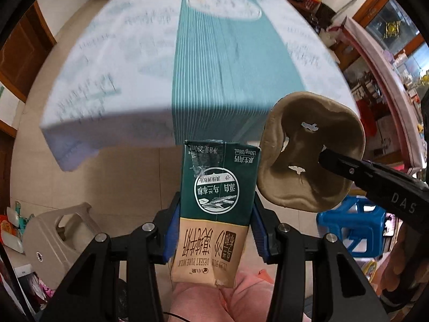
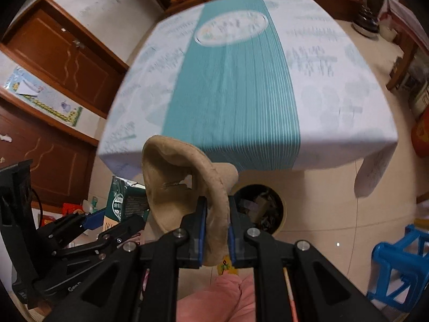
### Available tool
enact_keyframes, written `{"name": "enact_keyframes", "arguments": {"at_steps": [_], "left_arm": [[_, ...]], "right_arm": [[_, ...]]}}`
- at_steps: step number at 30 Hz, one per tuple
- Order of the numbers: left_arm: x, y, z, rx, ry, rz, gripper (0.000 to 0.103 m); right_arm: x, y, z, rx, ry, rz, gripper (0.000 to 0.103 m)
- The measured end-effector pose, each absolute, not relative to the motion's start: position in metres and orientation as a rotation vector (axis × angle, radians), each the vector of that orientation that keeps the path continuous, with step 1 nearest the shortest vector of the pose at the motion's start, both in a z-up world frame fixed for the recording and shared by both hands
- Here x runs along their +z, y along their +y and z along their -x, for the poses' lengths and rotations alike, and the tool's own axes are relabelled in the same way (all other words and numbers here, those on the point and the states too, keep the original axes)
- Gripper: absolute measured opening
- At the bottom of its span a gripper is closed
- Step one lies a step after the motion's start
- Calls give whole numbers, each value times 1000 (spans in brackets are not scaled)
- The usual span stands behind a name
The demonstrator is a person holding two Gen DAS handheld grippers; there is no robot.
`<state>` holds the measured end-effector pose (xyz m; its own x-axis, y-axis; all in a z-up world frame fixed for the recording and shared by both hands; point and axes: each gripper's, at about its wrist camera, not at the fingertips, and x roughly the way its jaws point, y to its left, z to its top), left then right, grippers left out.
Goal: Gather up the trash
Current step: 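Carry the milk carton and pulp cup holder with both tools over the black bin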
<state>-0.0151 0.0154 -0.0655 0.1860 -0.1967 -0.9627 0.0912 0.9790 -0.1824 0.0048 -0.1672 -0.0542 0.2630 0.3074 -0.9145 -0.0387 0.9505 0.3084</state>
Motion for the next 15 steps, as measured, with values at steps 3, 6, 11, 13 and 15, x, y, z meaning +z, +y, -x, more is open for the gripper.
{"name": "enact_keyframes", "arguments": {"at_steps": [3, 6, 11, 13, 15], "left_arm": [[-102, 8, 20, -216, 1383, 34, 45], [-146, -1, 22, -231, 1406, 6, 45], [-222, -14, 16, -223, 1444, -16, 45], [-253, -19, 11, -222, 1461, -8, 45], [-278, -23, 6, -219, 1472, -6, 45]], "right_arm": [[-96, -168, 9, 188, 1314, -265, 13], [-141, -174, 17, 132, 1350, -291, 13], [-236, -198, 25, -22, 1418, -409, 13], [-266, -206, 24, -69, 1438, -448, 13], [-293, -212, 22, -99, 1449, -474, 13]]}}
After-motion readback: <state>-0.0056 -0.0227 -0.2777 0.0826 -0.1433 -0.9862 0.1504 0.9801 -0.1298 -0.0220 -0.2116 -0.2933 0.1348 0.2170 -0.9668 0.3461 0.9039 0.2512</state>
